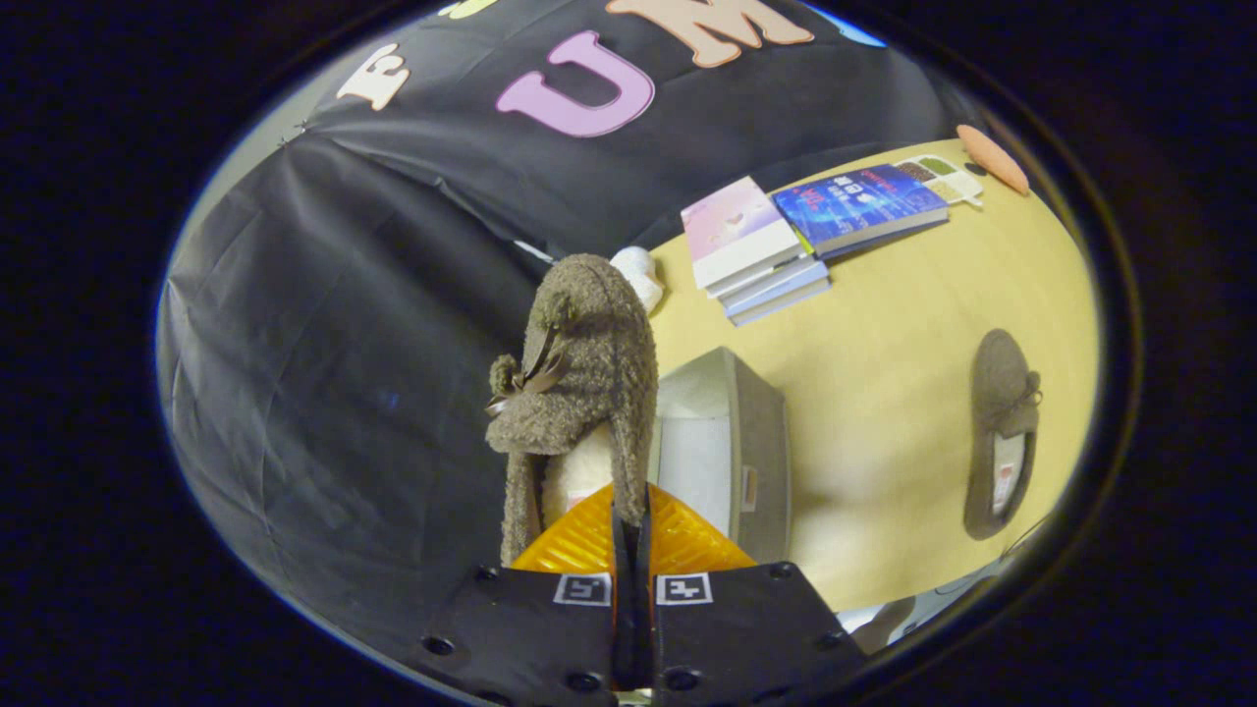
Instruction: Open the storage box then place both shoes into the box .Put the left shoe in first, then the right shoe, with the right side of both shoes facing outward in a uniform manner.
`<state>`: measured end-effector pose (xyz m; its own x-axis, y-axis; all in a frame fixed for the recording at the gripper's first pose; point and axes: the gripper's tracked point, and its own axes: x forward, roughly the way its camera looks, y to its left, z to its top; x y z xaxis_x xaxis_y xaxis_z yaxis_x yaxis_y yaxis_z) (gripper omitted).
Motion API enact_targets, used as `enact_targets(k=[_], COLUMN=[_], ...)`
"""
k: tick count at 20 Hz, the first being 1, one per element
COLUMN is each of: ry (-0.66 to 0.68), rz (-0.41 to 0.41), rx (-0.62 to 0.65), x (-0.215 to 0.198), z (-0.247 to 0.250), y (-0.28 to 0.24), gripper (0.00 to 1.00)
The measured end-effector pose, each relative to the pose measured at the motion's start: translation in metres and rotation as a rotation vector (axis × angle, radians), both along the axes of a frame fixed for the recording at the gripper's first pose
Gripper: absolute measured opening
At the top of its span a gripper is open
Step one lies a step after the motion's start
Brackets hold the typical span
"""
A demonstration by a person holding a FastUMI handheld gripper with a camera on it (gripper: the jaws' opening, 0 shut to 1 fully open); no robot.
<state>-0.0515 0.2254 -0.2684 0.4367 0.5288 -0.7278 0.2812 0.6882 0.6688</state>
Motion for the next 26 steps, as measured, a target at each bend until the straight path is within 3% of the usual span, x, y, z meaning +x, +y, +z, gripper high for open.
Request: enact_targets(k=[7, 13, 26], ry=[0.081, 0.149, 0.329], rz=[0.053, 0.039, 0.073], rx=[0.007, -0.028, -0.174], x=[-0.022, -0.028, -0.031], z=[-0.029, -0.058, -0.133], y=[0.048, 0.067, 0.101], gripper=[0.03, 0.03, 0.03])
